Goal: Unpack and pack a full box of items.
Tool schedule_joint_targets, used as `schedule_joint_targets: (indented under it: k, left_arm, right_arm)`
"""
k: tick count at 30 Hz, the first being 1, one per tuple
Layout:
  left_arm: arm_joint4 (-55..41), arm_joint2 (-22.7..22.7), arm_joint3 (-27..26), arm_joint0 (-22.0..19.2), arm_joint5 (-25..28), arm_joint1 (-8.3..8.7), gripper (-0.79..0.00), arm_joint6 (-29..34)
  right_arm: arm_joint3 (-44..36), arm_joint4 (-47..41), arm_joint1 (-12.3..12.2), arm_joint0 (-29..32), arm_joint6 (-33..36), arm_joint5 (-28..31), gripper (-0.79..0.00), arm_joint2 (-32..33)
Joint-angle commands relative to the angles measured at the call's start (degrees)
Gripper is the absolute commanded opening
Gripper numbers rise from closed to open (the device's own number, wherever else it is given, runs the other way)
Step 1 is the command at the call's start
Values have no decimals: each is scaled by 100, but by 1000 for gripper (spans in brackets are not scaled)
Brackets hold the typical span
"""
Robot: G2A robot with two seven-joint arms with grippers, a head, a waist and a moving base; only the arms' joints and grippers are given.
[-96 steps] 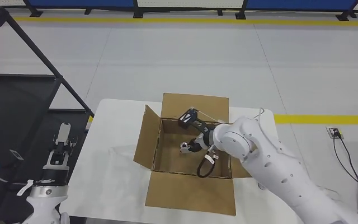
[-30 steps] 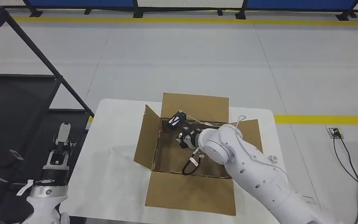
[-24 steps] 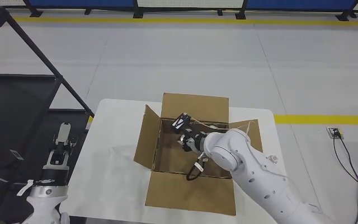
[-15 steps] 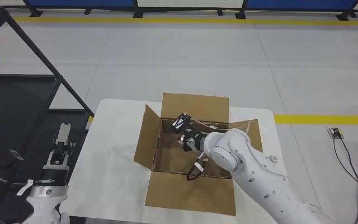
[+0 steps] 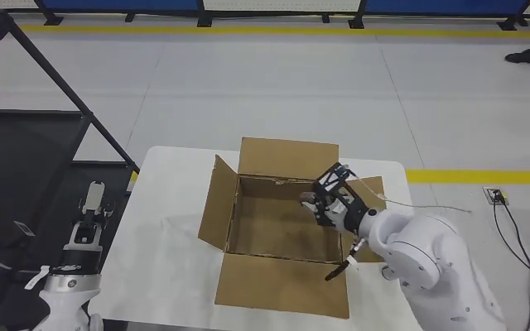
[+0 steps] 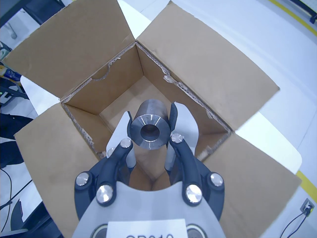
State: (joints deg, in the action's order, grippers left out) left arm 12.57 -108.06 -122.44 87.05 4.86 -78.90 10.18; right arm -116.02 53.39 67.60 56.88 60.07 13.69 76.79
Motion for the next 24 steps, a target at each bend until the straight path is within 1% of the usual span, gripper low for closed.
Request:
schedule_joint_targets:
  k: [1, 4, 6, 10, 16, 20, 24]
  left_arm:
    - [0, 0, 0, 0, 0, 0, 0, 0]
    - [0, 0, 0, 0, 0, 0, 0, 0]
    - [0, 0, 0, 0, 0, 0, 0, 0]
    - [0, 0, 0, 0, 0, 0, 0, 0]
    - [0, 0, 0, 0, 0, 0, 0, 0]
    - [0, 0, 0, 0, 0, 0, 0, 0]
    - [0, 0, 0, 0, 0, 0, 0, 0]
  right_arm:
    - [-556, -51, -76, 643, 85, 70, -785, 706]
    - [-1174, -44, -152, 1460, 137, 63, -785, 1520]
    - [-1486, -1, -175, 1960, 104, -31, -785, 1939]
    - [-1763, 48, -192, 2782, -15, -204, -785, 2615]
    - [-1853, -207, -176, 3689, -374, -379, -785, 3468]
    - [-1863, -272, -157, 4194, -485, -496, -785, 3891]
    - [-1665, -180, -163, 4452, -176, -651, -785, 4046]
